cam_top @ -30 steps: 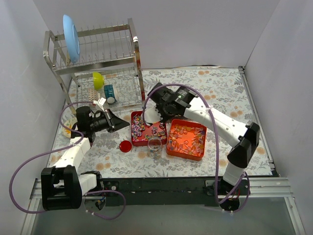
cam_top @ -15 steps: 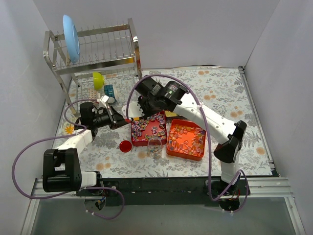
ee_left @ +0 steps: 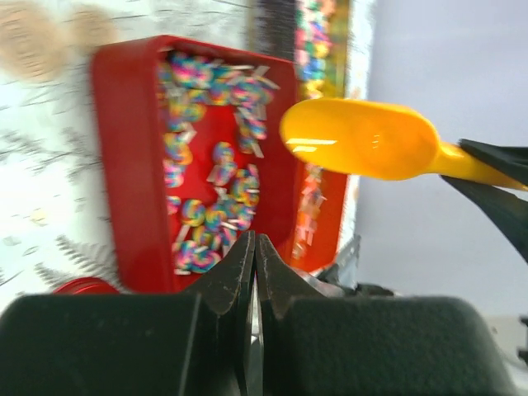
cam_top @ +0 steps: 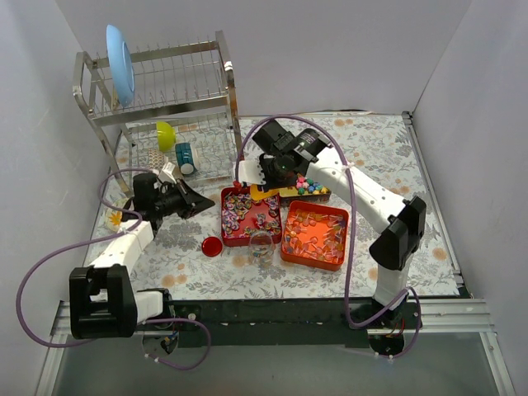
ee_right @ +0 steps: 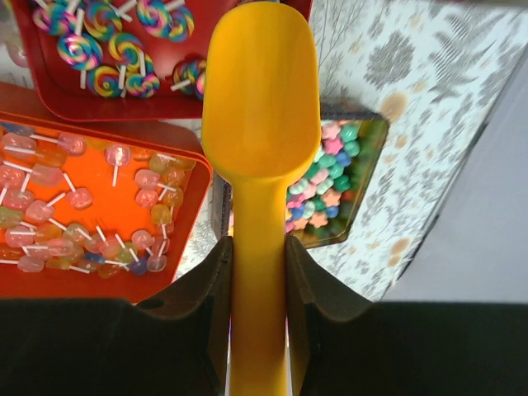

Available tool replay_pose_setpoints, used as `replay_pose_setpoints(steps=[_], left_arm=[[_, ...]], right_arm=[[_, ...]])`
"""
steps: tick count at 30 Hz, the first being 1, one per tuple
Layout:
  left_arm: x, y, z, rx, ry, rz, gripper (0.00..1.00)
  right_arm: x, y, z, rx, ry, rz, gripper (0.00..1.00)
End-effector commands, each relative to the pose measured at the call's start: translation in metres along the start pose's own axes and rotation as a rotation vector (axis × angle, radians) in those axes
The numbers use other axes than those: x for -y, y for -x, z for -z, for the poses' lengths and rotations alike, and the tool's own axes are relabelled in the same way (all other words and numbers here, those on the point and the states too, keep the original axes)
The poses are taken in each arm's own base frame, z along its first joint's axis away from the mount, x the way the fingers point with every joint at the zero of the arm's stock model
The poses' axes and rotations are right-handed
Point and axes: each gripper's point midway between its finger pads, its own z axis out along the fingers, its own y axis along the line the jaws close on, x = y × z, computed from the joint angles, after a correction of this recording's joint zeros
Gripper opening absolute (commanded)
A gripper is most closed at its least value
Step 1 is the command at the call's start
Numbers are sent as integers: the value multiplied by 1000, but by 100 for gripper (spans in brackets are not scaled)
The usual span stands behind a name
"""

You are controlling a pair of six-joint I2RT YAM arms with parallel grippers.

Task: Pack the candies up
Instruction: Scoop the fake candies from the storage box.

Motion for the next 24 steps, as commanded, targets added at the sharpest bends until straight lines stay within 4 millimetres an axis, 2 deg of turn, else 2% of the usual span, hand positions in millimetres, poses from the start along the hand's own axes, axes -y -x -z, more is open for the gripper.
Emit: replay_pose_setpoints(steps=[1,8,16,18,19,24], left_arm=[[-59,-12,-4,28,225,119,0],[-86,-28,-14,-11,277,226,0],[-102,-36,-27,-37,286,275,0],[-104,-33,-32,-33,272,278,0],[-101,-42,-37,-65,269,265,0],[-97,-54,-50,-117,253,248,0]], right_arm=[[-9,-19,-18,-70,46,-103,1],[-16,-26,-45,-128,103,-123,1],[-26,-31,-71,-170,165,-144,1],[-29,-32,-79,-184,186,-153,1],[-29,-32,-81,-187,190,-156,1],[-32,-28,-95,-184,227,-186,1]])
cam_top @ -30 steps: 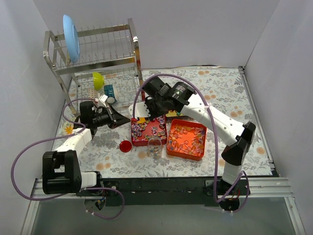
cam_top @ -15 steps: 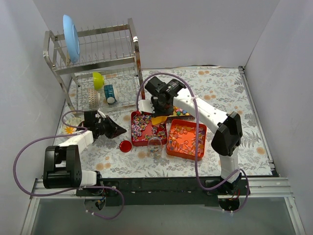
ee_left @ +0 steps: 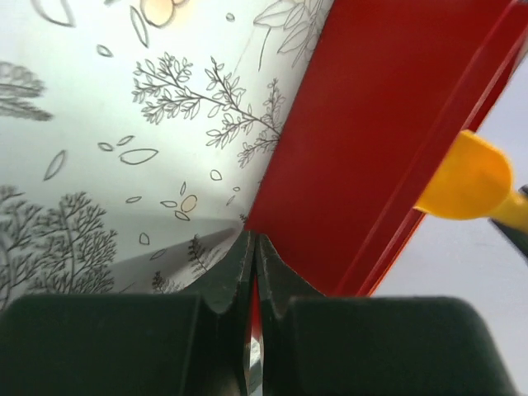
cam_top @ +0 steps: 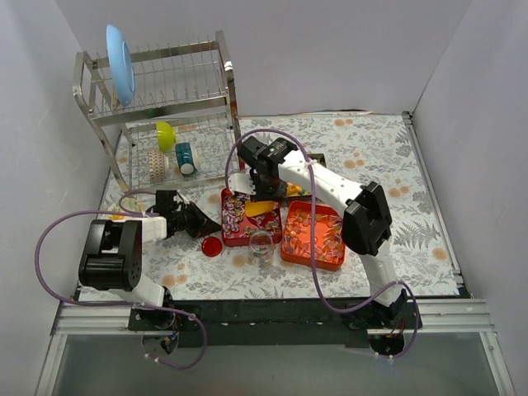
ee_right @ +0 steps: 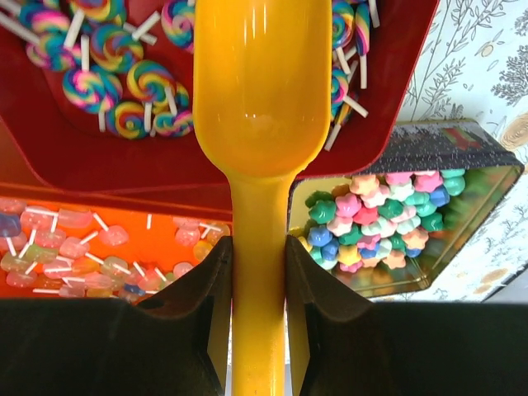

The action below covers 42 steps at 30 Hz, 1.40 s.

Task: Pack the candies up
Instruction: Scoop the fake candies from the storage box.

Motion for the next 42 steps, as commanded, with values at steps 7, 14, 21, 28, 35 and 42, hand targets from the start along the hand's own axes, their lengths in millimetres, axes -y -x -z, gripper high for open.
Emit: replay_pose_setpoints(steps=[7,14,21,28,35,42], left_arm=[[13,-11,-21,-57,-32,-36,0],[18,-2,-31,-69,-31,-27,0],[22,4,-34,-60,-35,-30,0],[23,5,-33,-60,-30,-31,0],[17,20,-26,-12,29,-32,0],[14,26,-25,1,36,-21,0]], right_arm=[[2,22,-8,16,42,11,1],[-18,28,-15,-44,28,299,1],[-21,20,-20,-88,64,488,1],[8,19,-10,-141,27,425,1],[9,-8,-6,-193,7,279,1],[22,-32,2,-234,-41,110,1]])
